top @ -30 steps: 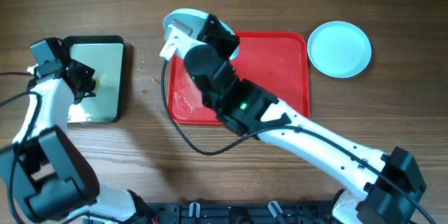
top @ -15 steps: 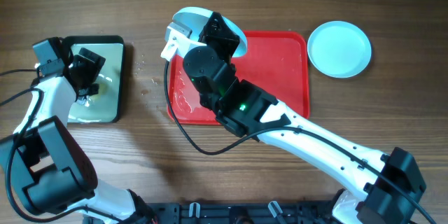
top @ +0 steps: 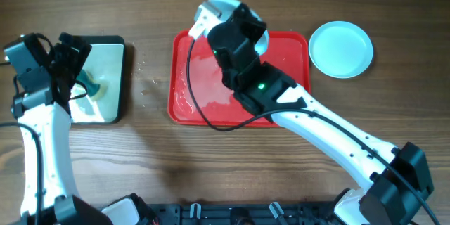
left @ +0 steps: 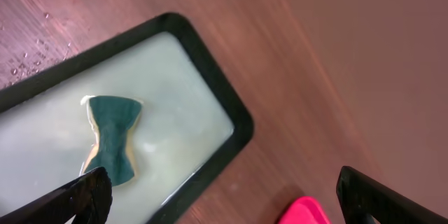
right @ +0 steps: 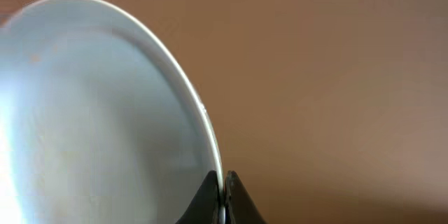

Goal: Clean dirty plates on tray and stack at the side
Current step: 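Lift the pale blue plate with the right gripper onto the plate stack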

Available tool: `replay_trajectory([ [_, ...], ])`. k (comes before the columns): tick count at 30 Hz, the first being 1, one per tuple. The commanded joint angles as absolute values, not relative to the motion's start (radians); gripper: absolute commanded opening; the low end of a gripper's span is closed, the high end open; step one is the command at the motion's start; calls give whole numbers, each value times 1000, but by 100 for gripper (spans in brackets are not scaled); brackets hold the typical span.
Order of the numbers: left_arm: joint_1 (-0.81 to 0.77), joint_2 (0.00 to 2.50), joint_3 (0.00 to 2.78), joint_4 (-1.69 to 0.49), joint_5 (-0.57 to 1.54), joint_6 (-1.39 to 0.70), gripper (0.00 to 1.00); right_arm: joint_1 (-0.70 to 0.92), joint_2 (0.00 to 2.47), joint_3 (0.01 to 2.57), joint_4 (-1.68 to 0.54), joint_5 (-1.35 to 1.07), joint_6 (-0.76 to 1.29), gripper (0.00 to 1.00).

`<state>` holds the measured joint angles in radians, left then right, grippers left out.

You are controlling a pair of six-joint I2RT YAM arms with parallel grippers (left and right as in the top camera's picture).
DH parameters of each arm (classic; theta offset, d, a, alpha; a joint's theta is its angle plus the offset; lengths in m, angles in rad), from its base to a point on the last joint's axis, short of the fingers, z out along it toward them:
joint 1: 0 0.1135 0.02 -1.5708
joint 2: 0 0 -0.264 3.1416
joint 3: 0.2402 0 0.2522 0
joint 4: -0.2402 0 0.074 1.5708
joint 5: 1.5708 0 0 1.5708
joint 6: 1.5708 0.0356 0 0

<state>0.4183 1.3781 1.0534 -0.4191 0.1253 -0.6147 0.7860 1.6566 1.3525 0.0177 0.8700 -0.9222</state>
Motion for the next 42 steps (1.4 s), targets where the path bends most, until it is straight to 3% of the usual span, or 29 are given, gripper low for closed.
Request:
replay_trajectory([
  [1, 422, 1382, 1052, -424, 134, -614, 100, 807, 1636, 1369, -48, 771, -833, 4],
  [3, 422, 1382, 1052, -424, 134, -614, 100, 820, 1637, 1369, -215, 682, -991, 4],
  [5, 422, 1382, 1052, -424, 134, -614, 100, 809, 1637, 1368, -155, 826, -874, 4],
  [7, 422, 1382, 1052, -424, 134, -614, 100, 772, 1636, 1368, -96, 819, -573, 4],
  [9, 422, 1382, 1052, -424, 134, -614, 100, 744, 1636, 1368, -220, 639, -649, 5],
  [10, 422, 1382, 1052, -424, 134, -614, 100, 733, 1636, 1368, -233, 670, -640, 4],
  [12, 422, 1382, 1052, -424, 134, -614, 100, 681, 1631, 1369, -201, 795, -418, 4],
  [15, 422, 1382, 1052, -424, 134, -614, 100, 538, 1615, 1369, -266, 757, -125, 5],
  [19, 422, 1382, 1052, -424, 134, -614, 100, 220, 1615, 1367, -503, 410, 199, 4],
  [23, 422, 1382, 1052, -424, 134, -614, 100, -87, 1636, 1365, -593, 22, 247, 4],
  [27, 422, 1382, 1052, -424, 134, -614, 100, -324, 1648, 1325, -591, -191, 244, 4],
  [35, 422, 1382, 1052, -424, 134, -614, 100, -390, 1763, 1300, -537, -179, 238, 4],
  [37, 422, 1382, 1052, -424, 134, -614, 100, -390, 1801, 1300, -518, -158, 244, 14],
  [38, 422, 1382, 1052, -424, 134, -614, 100, -390, 1816, 1300, -511, -160, 244, 28],
  [40, 422, 1382, 1052, -424, 134, -614, 100, -390, 1841, 1300, -509, -174, 242, 76],
  [42, 422, 1382, 1052, -424, 134, -614, 100, -390, 1841, 1301, -527, -181, 236, 87],
])
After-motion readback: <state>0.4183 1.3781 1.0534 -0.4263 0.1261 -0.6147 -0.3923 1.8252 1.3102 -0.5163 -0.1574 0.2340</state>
